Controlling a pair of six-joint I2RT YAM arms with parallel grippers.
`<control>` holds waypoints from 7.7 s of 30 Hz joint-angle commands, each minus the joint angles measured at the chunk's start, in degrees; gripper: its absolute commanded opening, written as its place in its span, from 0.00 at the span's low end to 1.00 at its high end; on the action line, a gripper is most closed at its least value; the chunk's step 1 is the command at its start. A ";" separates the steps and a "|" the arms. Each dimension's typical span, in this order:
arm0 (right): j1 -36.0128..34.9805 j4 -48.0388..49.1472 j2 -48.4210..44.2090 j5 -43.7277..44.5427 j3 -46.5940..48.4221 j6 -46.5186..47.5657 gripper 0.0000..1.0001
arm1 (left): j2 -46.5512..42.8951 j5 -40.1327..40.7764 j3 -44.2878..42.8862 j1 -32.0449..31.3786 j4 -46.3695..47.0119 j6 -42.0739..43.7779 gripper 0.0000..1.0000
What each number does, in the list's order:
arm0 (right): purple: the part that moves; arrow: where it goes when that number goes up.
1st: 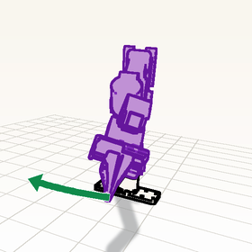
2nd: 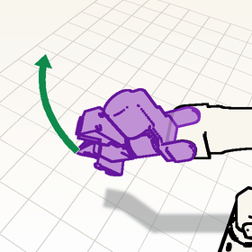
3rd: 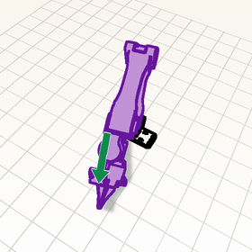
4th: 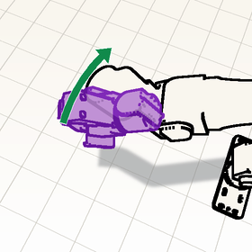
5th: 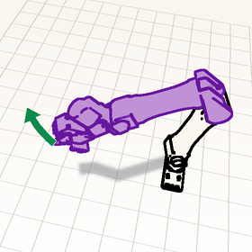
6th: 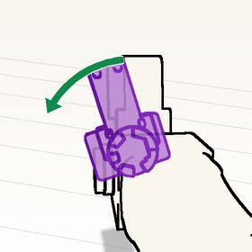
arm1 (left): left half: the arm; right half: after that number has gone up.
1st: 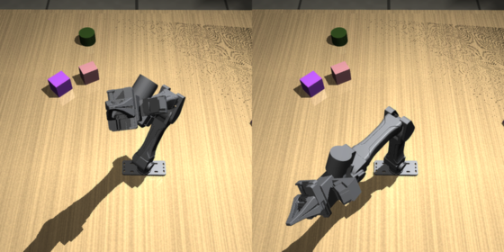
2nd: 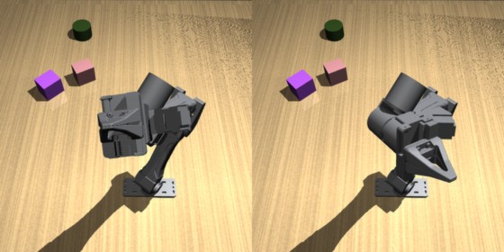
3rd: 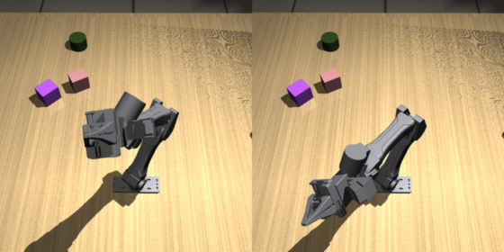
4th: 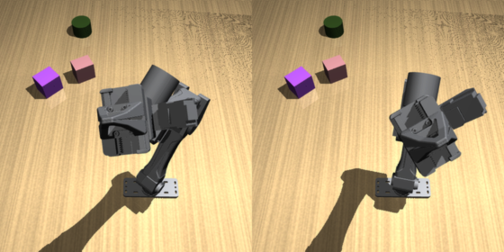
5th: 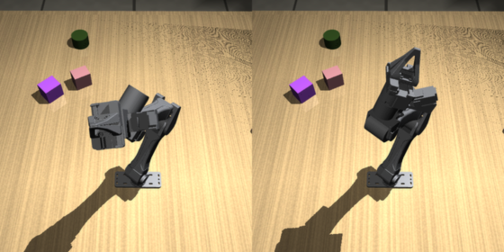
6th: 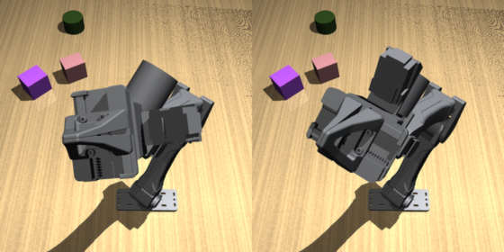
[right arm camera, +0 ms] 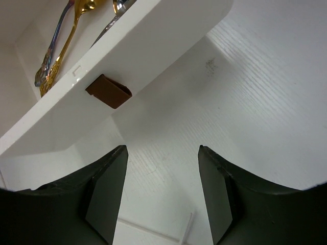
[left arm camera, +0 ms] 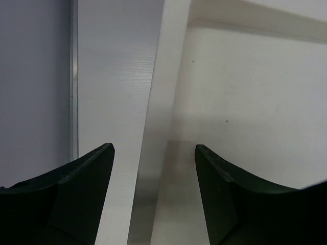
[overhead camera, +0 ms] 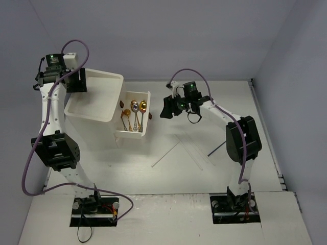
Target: Sort the eating utensils into containers
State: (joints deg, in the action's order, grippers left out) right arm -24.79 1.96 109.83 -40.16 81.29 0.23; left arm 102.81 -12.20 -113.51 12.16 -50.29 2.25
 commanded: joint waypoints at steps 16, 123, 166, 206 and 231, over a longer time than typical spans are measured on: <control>-9.27 2.56 13.35 -11.04 15.64 11.07 0.56 | 0.36 -5.68 -0.75 -0.03 3.70 2.24 0.00; -18.28 -11.80 8.24 49.43 27.81 -32.06 0.00 | -8.92 -13.65 18.57 -4.15 15.48 -3.93 0.00; -25.78 -5.30 7.35 44.94 31.95 -48.42 0.00 | -15.60 -10.18 30.08 -5.72 27.54 -27.73 0.00; -12.92 -4.42 -11.30 18.39 9.60 -11.34 0.63 | -15.01 -12.59 24.39 -3.46 22.25 -16.84 0.00; -15.58 -4.31 17.28 -4.77 29.38 19.50 0.64 | -14.44 -13.00 20.74 -3.20 15.90 -4.76 0.00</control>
State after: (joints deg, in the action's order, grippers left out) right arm -38.49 -6.25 125.93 -39.45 103.09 15.79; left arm 88.97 -20.23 -89.99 9.08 -29.52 -4.34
